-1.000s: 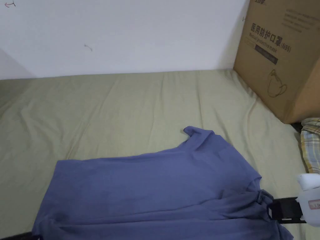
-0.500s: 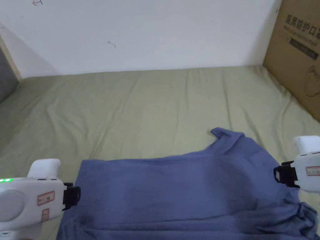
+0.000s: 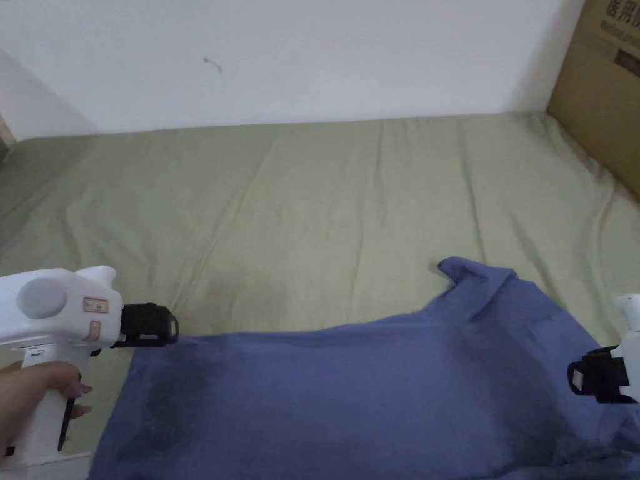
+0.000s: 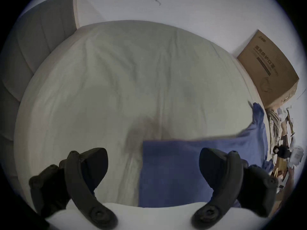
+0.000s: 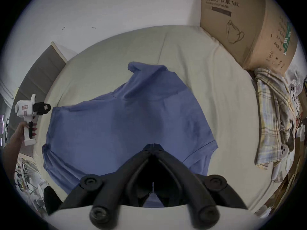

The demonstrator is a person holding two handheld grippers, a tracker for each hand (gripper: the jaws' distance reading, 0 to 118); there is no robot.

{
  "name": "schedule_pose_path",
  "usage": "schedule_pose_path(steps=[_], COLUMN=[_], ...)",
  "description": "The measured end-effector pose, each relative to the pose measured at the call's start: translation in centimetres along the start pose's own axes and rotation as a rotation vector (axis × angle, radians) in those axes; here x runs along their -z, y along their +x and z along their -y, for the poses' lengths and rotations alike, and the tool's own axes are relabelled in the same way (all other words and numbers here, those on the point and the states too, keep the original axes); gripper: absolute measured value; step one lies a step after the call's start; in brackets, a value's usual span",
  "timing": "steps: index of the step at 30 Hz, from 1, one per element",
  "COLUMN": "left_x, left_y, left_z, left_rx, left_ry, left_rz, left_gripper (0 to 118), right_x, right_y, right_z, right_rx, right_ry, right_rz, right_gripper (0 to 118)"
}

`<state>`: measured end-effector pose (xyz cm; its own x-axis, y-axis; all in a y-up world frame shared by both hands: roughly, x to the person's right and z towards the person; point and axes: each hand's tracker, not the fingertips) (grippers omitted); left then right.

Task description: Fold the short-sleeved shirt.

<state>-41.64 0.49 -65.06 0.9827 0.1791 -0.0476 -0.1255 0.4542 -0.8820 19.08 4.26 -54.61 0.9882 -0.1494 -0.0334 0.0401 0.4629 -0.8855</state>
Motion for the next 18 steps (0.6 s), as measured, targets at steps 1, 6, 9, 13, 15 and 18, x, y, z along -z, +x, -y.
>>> schedule_pose_path(steps=[1, 6, 9, 13, 15, 18], left_x=[1.3, 3.0, 0.3, -2.6, -3.6, -4.9], left_y=[1.0, 3.5, 2.9, 3.8, 4.3, 4.1], left_z=[0.3, 1.8, 1.0, 0.8, 0.7, 0.9], left_rx=[0.022, 0.293, 0.187, 0.167, 0.185, 0.151], left_ry=[-0.024, -0.123, -0.044, -0.029, -0.027, -0.016], left_rz=[0.003, -0.092, -0.032, 0.06, 0.056, 0.081], left_gripper=[112, 91, 2, 2, 2, 2], right_x=[0.4, 2.0, 3.1, 5.3, 7.1, 10.0], right_y=[0.2, 1.2, 2.1, 2.9, 3.0, 3.4], right_z=[-0.2, -2.0, -4.8, -9.8, -12.0, -13.9], right_rx=[0.0, -0.004, 0.005, 0.05, 0.065, 0.095], right_ry=[-0.006, -0.025, -0.007, 0.012, -0.004, -0.026], right_rz=[0.003, 0.016, 0.002, -0.05, -0.017, 0.046], right_gripper=[0, 0, 0, 1, 57, 110])
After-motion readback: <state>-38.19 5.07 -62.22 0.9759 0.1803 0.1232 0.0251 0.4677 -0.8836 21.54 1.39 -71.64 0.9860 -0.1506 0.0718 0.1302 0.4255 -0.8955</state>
